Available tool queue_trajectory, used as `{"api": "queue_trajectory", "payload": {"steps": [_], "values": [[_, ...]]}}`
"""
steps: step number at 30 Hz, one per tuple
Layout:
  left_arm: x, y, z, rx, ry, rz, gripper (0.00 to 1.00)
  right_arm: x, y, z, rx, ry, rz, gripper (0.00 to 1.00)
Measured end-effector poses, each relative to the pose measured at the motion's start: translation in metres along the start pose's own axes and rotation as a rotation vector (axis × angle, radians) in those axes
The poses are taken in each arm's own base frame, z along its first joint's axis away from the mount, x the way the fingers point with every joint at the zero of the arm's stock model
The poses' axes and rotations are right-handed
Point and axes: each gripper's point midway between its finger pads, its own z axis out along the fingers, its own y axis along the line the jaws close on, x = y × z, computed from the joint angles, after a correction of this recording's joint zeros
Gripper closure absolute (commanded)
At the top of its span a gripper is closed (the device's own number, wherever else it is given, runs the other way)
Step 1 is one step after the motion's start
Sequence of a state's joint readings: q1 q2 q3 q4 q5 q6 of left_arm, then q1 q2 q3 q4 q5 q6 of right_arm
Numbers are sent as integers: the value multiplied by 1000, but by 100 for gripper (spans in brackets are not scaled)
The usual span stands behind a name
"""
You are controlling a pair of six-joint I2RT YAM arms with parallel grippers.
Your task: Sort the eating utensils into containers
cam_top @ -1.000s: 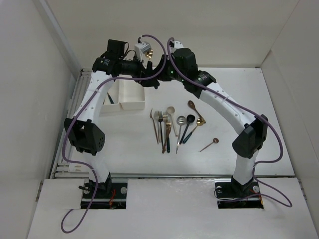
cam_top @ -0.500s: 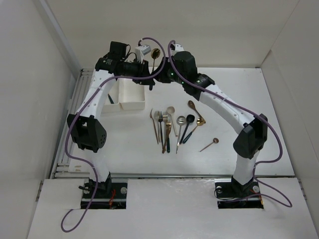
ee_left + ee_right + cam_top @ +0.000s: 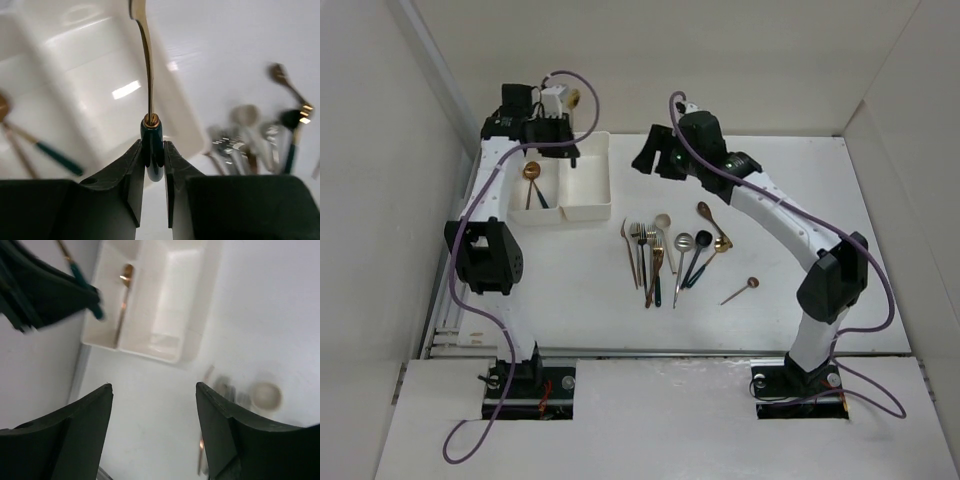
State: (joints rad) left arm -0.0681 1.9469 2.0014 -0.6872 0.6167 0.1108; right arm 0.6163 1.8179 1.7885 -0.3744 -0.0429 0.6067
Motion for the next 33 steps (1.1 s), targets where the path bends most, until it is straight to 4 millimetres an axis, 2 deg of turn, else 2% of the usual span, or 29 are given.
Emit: {"api": "queue_trajectory", "payload": {"steps": [2, 3, 5, 7, 9, 11, 13, 15, 16, 18, 20, 26, 28, 33], "values": [[9, 57, -1, -155, 14, -54, 100, 17, -34, -6, 93, 55, 21, 29], [16, 84, -1, -231, 29, -79, 100, 29, -57, -11, 159, 93, 40, 29], [34, 127, -3, -359, 67, -110, 100, 55, -99, -20, 275, 160, 73, 29], [56, 157, -2, -457, 121, -123, 100, 85, -140, -31, 397, 236, 106, 29], [74, 172, 1, -516, 171, -121, 100, 113, -166, -41, 491, 299, 125, 29], [86, 181, 4, -551, 205, -114, 100, 137, -183, -51, 560, 358, 135, 29], [91, 188, 8, -582, 221, -102, 100, 151, -189, -57, 595, 388, 141, 29], [93, 195, 10, -609, 226, -92, 87, 157, -192, -60, 614, 399, 145, 29], [94, 198, 11, -620, 230, -88, 78, 159, -193, -60, 621, 400, 149, 23], [96, 203, 12, -639, 237, -82, 58, 163, -195, -61, 632, 403, 153, 20], [98, 206, 12, -654, 242, -79, 54, 168, -198, -63, 646, 410, 160, 20], [100, 209, 11, -670, 244, -82, 50, 183, -206, -75, 687, 416, 211, 28], [100, 208, 9, -674, 240, -87, 48, 186, -207, -83, 699, 405, 240, 34], [77, 198, -11, -707, 171, -106, 47, 186, -207, -94, 727, 347, 322, 44]]}}
